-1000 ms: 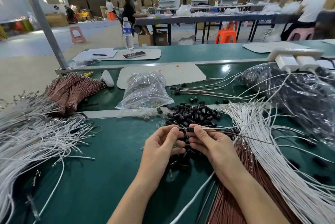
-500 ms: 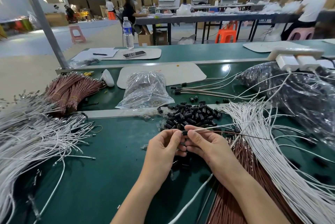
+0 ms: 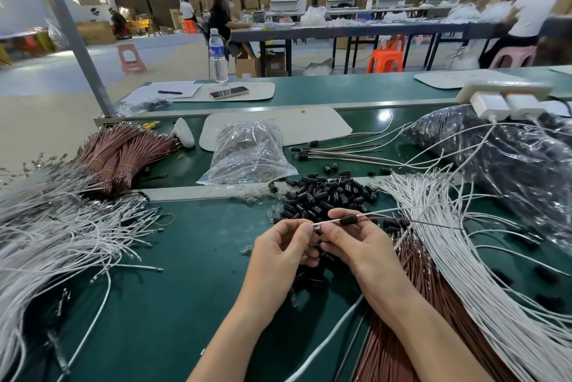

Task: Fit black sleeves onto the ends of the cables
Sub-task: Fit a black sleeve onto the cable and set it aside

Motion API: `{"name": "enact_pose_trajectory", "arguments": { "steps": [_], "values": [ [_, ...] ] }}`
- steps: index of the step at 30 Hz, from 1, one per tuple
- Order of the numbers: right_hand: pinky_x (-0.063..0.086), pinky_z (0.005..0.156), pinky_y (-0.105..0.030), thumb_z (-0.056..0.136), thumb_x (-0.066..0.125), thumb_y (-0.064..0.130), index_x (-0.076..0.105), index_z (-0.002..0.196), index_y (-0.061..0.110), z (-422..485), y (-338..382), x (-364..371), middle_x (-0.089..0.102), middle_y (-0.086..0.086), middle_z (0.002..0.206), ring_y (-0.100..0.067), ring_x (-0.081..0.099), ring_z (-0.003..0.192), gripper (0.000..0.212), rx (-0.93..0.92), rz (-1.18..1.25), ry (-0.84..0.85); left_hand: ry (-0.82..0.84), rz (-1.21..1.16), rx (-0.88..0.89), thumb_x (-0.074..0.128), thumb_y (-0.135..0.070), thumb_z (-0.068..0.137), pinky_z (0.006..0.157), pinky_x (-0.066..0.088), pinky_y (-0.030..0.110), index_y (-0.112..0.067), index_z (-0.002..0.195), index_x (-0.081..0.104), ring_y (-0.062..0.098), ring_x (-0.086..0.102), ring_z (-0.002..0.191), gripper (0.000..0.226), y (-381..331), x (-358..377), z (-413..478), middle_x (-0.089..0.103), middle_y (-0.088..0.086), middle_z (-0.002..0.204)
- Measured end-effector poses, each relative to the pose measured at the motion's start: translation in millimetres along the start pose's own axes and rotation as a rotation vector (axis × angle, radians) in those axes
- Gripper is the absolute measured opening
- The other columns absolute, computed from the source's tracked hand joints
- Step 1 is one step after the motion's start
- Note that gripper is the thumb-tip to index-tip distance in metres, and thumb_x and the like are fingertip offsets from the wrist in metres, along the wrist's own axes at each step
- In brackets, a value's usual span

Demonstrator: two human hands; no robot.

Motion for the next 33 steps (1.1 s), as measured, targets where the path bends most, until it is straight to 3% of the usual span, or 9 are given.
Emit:
{"name": "enact_pose_trajectory", "arguments": {
  "steps": [13, 22, 33],
  "values": [
    [0.058, 0.072, -0.020, 0.072, 0.080, 0.023, 0.072, 0.103, 0.015, 1.7, 0.6, -5.0, 0.077, -0.006, 0.090, -0.015, 0.074, 0.086, 0.033, -0.017, -0.056, -0.022, -0.009, -0.065, -0.027, 0.061, -0.017, 0.100, 0.064, 0.057, 0.025, -0.021, 0.092, 0.077, 0.018, 0.067, 0.069, 0.018, -1.0, -1.1, 1.1, 0.074, 0.005, 0.084],
    [0.057, 0.071, -0.021, 0.072, 0.078, 0.033, 0.070, 0.111, 0.018, -1.9, 0.9, 0.4, 0.078, -0.010, 0.097, -0.012, 0.072, 0.081, 0.042, -0.016, -0.133, 0.027, 0.011, -0.023, -0.006, 0.061, -0.010, 0.100, 0.063, 0.057, 0.025, -0.015, 0.101, 0.074, 0.014, 0.067, 0.073, 0.013, -3.2, -0.5, 0.8, 0.075, 0.011, 0.090],
    [0.057, 0.071, -0.022, 0.073, 0.079, 0.037, 0.076, 0.097, 0.036, -3.4, 2.7, 3.3, 0.078, -0.004, 0.094, -0.011, 0.072, 0.082, 0.024, -0.027, -0.159, 0.045, 0.008, -0.018, -0.009, 0.063, -0.007, 0.099, 0.063, 0.056, 0.023, -0.012, 0.103, 0.074, 0.011, 0.067, 0.078, 0.013, -5.4, -1.3, 0.4, 0.075, 0.008, 0.091]
  ]
}}
Point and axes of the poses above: each hand's wrist, its own z-axis towards the middle knuckle, its own x-axis out of the palm, y = z × x, the point moved 6 cm from there along z, towards the middle knuckle
